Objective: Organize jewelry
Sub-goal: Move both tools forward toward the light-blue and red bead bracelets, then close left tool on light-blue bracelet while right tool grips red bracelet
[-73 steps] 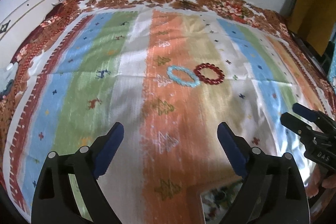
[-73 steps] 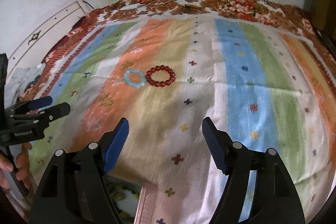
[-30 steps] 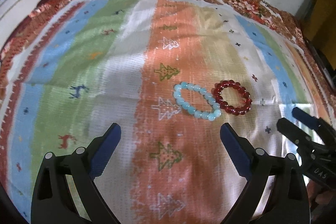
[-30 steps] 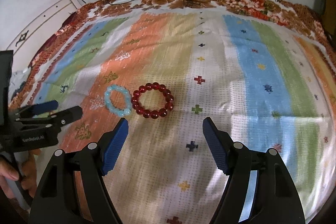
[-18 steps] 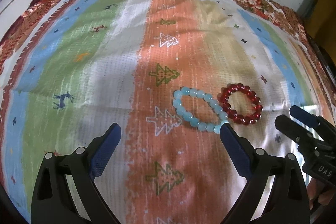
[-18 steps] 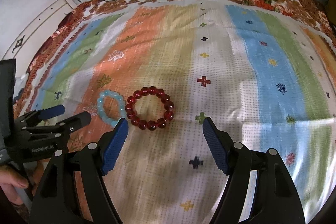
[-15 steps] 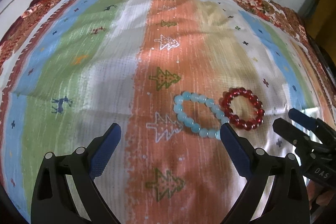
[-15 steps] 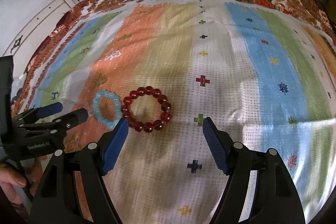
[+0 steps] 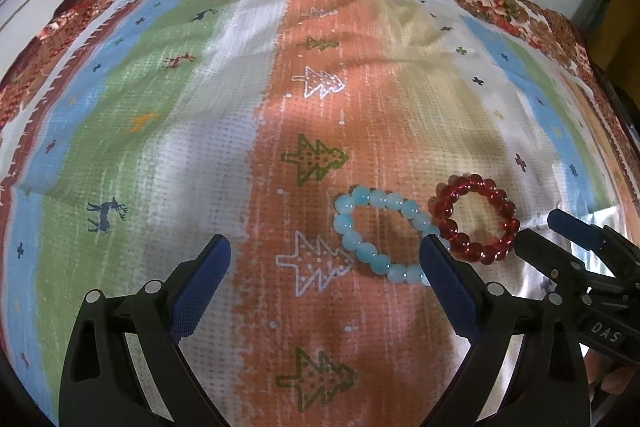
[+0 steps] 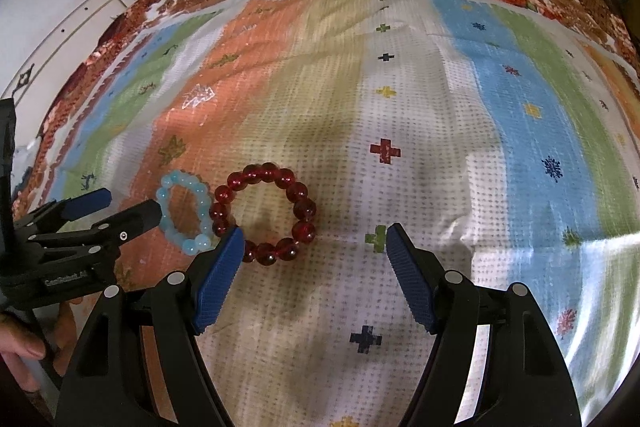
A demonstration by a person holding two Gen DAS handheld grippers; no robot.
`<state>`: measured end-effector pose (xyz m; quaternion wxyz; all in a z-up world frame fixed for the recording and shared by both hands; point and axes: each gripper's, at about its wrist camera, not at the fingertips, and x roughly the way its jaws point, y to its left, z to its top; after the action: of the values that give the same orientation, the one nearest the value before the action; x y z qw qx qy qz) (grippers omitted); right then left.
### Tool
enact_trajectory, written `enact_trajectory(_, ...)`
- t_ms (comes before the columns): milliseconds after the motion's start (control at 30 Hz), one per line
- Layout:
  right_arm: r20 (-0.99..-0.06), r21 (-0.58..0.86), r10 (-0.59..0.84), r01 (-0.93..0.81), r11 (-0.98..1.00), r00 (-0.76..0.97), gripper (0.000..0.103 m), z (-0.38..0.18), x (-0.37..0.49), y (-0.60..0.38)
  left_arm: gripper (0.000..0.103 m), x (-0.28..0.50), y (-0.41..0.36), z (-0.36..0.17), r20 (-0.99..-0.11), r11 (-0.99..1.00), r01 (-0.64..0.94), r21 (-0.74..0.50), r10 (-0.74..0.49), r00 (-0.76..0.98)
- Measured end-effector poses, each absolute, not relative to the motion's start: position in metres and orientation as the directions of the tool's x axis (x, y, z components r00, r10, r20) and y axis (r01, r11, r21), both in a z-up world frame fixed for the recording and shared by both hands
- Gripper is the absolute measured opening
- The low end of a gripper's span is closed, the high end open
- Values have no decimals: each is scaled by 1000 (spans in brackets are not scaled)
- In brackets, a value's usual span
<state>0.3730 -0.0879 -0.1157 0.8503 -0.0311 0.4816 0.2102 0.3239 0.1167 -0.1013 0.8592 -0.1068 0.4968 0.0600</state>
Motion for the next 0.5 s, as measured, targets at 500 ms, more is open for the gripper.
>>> enact_trajectory(500,-847,129,296,-371,920,441,73,-128,380,-82,94,336,112,-118,-888,978,-203,-40,58,456)
